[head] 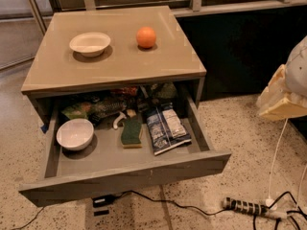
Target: Close top drawer
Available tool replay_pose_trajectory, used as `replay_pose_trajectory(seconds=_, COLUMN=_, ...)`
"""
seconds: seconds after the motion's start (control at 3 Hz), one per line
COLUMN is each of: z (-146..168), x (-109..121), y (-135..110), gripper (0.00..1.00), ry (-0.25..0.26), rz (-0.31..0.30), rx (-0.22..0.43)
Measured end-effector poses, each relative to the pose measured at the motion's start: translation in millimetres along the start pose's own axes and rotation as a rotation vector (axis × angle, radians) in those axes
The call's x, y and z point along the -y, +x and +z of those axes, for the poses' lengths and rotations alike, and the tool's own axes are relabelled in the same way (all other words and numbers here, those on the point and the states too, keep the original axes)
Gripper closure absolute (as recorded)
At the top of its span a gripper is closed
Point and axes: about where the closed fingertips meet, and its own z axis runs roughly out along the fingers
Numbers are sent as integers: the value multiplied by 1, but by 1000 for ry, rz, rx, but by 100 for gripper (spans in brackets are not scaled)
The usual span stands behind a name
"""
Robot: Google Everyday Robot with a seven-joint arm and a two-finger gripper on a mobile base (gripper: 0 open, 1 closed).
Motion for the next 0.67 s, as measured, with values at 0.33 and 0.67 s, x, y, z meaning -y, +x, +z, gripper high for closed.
replay_pose_trajectory(seconds=0.33, z=18, x=-21, y=4, gripper=89, ry=-9, rz=22, rx=12)
replay_pose_trajectory(seconds=0.67, z=46, x=-39, y=9, gripper=100, ry=-23, rz=58, rx=51)
